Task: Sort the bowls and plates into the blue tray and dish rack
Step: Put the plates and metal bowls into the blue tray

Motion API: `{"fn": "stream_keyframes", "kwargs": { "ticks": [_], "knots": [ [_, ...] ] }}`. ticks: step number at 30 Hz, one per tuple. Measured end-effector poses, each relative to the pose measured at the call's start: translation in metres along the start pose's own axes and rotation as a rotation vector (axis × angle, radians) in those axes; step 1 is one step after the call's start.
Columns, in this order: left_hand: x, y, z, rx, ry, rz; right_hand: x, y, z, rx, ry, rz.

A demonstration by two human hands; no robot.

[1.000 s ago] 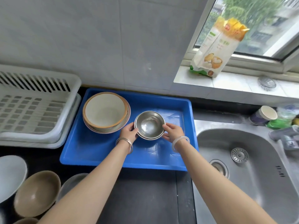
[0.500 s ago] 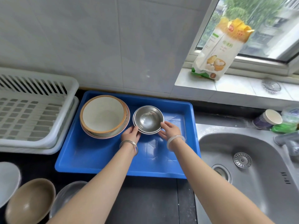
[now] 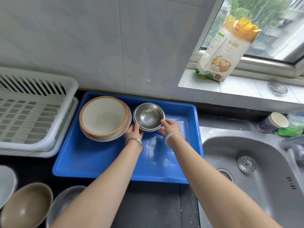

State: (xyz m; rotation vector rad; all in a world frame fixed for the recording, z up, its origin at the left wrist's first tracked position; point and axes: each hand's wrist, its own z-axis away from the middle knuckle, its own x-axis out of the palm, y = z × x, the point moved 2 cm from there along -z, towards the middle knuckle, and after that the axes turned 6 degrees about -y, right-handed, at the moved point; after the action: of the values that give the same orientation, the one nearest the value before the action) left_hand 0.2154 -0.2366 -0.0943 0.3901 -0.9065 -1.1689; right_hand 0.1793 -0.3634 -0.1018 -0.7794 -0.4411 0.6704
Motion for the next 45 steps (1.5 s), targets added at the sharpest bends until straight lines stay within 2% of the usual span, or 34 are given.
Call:
{"fn": "stream_keyframes", "kwargs": {
  "ticks": [6, 11, 15, 19, 23, 25, 28, 31, 35, 39, 42, 45],
  "knots": [
    [-0.004, 0.001, 0.001, -0.021, -0.030, -0.059, -0.002, -0.001, 0.010, 0.013, -0.042, 0.082],
    [-0.013, 0.000, 0.020, -0.039, -0.052, -0.275, -0.011, -0.004, 0.038, -0.002, -0.085, 0.239],
    [-0.027, 0.016, 0.053, 0.034, -0.126, -0.544, -0.015, -0.006, 0.075, -0.084, -0.124, 0.344],
    [-0.051, 0.030, 0.098, 0.134, -0.223, -0.829, -0.010, 0.009, 0.122, -0.156, -0.228, 0.406],
    [-0.098, 0.029, 0.155, 0.159, -0.171, -0.882, 0.001, 0.048, 0.169, -0.144, -0.393, 0.534],
    [-0.132, 0.026, 0.184, 0.174, -0.087, -0.866, 0.010, 0.073, 0.188, -0.125, -0.474, 0.647],
    [-0.185, 0.018, 0.217, 0.251, 0.129, -0.969, 0.025, 0.109, 0.205, -0.106, -0.546, 0.805],
    [-0.230, 0.009, 0.246, 0.306, 0.343, -0.972, 0.040, 0.133, 0.215, -0.111, -0.579, 0.977],
    [-0.270, -0.007, 0.271, 0.349, 0.561, -0.899, 0.065, 0.154, 0.218, -0.072, -0.572, 1.056],
    [-0.296, -0.027, 0.283, 0.305, 0.707, -0.901, 0.085, 0.169, 0.214, 0.027, -0.536, 1.030],
    [-0.306, -0.037, 0.287, 0.308, 0.754, -0.817, 0.093, 0.173, 0.212, 0.090, -0.522, 0.901],
    [-0.312, -0.039, 0.287, 0.269, 0.792, -0.673, 0.094, 0.170, 0.215, 0.048, -0.494, 0.851]
  ]
}}
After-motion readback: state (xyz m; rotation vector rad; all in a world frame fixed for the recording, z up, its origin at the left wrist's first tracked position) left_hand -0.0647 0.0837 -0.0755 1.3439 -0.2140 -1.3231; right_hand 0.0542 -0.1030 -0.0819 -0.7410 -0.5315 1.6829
